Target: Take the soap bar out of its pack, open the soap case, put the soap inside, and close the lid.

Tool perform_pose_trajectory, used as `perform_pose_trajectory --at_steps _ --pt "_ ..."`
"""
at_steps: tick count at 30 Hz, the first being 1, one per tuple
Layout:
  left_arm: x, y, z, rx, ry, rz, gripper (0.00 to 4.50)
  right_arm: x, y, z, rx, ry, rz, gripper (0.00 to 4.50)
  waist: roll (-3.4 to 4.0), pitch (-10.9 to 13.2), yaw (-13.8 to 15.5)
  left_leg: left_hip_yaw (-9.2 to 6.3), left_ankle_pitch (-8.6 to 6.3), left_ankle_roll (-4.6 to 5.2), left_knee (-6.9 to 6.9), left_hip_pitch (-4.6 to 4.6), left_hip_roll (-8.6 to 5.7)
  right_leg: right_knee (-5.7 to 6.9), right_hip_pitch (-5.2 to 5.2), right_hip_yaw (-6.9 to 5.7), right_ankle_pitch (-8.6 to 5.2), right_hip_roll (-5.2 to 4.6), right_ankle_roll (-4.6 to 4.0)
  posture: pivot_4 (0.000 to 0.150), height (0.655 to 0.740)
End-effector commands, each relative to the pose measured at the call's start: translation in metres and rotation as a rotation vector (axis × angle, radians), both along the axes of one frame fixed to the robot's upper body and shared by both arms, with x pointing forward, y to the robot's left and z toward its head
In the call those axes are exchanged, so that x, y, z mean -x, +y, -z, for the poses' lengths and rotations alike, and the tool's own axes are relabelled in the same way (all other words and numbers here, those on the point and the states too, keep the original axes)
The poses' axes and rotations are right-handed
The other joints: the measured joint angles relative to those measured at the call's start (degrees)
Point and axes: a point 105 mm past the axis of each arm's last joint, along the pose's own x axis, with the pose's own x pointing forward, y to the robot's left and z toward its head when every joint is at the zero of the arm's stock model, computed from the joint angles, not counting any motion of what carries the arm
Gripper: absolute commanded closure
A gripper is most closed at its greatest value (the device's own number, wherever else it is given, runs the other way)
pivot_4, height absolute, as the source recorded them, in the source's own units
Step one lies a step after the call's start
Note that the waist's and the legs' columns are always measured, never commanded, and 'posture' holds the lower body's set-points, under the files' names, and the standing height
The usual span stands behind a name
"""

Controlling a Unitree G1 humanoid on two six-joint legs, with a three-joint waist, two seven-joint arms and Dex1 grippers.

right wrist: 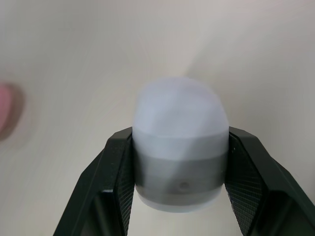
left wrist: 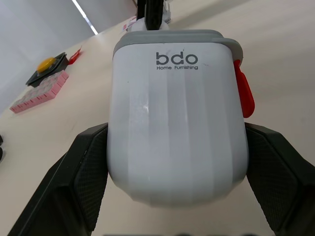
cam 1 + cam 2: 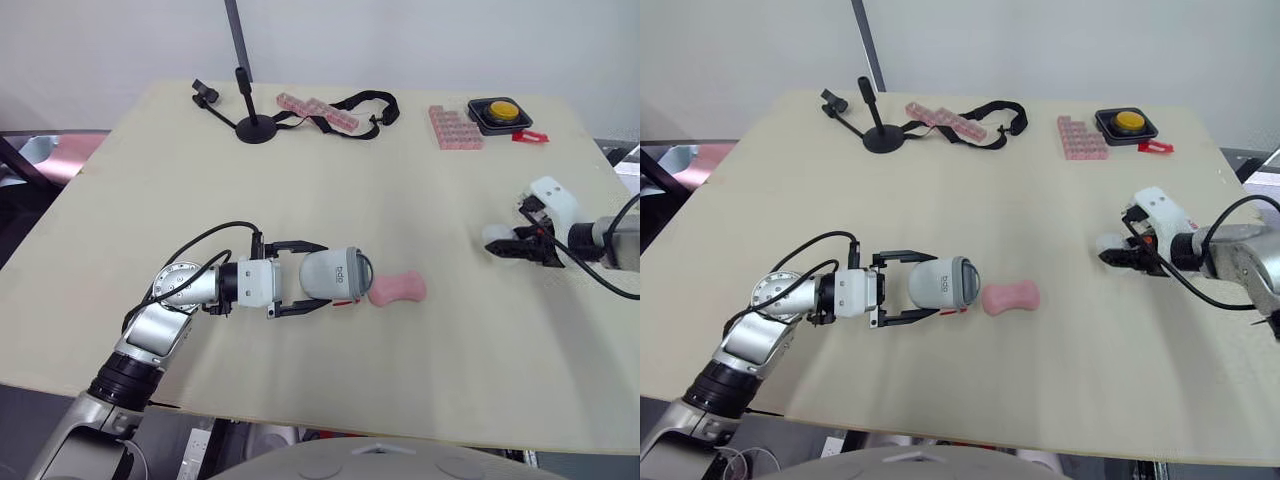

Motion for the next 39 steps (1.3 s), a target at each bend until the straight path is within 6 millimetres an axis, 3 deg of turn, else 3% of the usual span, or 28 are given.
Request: perform_pose_trajectory --at_steps 1,9,11,15,16,19,25,30,33,39 --pt "0.001 0.001 -0.008 0.023 -0.022 0.001 1.03 -0.008 -0.002 -0.009 0.030 -0.044 -0.015 2.47 0.00 0.00 -0.11 0.00 0.00 0.00 0.00 0.00 0.02 0.00 0.00 -0.01 0.00 0.01 0.00 0.150 0.7400" --pt "0.002 0.001 -0.007 0.024 -0.019 -0.007 1.03 -0.008 -0.007 0.006 0.057 -0.021 -0.017 2.47 0.01 0.00 -0.06 0.00 0.00 0.00 0.04 0.01 0.04 0.04 0.00 -0.01 0.00 0.03 0.00 0.150 0.7400" --pt "0.003 0.001 -0.007 0.025 -0.019 -0.008 1.03 -0.008 -0.008 0.006 0.054 -0.030 -0.019 1.46 0.01 0.00 -0.08 0.00 0.00 0.00 0.04 0.01 0.04 0.04 0.00 -0.01 0.00 0.03 0.00 0.150 0.7400" --pt "0.004 0.001 -0.007 0.025 -0.017 -0.007 1.03 -0.011 -0.009 0.002 0.046 -0.059 -0.018 0.16 0.01 0.00 -0.09 0.00 0.00 0.00 0.04 0.01 0.04 0.04 0.00 0.00 0.00 0.03 0.00 0.150 0.7400" --pt "0.004 0.001 -0.006 0.024 -0.017 -0.007 1.03 -0.012 -0.010 0.000 0.045 -0.073 -0.018 0.04 0.01 0.00 -0.08 0.00 0.00 0.00 0.04 0.02 0.04 0.05 0.00 0.00 0.00 0.03 0.00 0.150 0.7400" --pt "0.004 0.001 -0.006 0.023 -0.015 -0.006 1.03 -0.013 -0.011 -0.006 0.038 -0.114 -0.034 0.04 0.01 -0.01 -0.07 0.00 0.00 0.00 0.06 0.02 0.04 0.06 0.00 0.00 0.00 0.03 0.00 0.150 0.7400" --pt "0.004 0.003 -0.004 0.015 -0.008 -0.004 1.03 -0.006 -0.005 -0.038 -0.054 -0.331 -0.174 0.04 0.01 -0.01 0.09 0.00 0.00 0.01 0.06 -0.01 0.04 0.04 0.00 0.00 0.00 0.02 0.00 0.150 0.7400" --pt "0.003 0.006 -0.003 0.002 0.011 0.000 1.03 0.016 0.004 -0.061 -0.202 -0.636 -0.359 0.04 0.01 -0.01 -0.08 0.04 -0.01 0.02 0.09 -0.01 0.09 0.06 -0.01 0.00 0.00 0.00 -0.01 0.150 0.7400" --pt "0.002 0.007 -0.002 -0.020 0.044 0.017 1.03 0.058 0.026 -0.042 -0.267 -0.689 -0.601 0.04 -0.03 -0.03 0.11 0.04 -0.02 0.03 0.10 -0.04 0.18 0.07 -0.02 -0.06 -0.01 -0.06 -0.03 0.150 0.7400" --pt "0.000 0.012 -0.001 -0.067 0.070 0.035 1.03 0.112 0.053 -0.007 -0.426 -0.577 -0.764 0.04 0.03 -0.05 -0.76 0.06 -0.10 0.13 0.29 -0.09 0.37 -0.02 -0.08 -0.13 -0.02 -0.07 -0.04 0.150 0.7400"
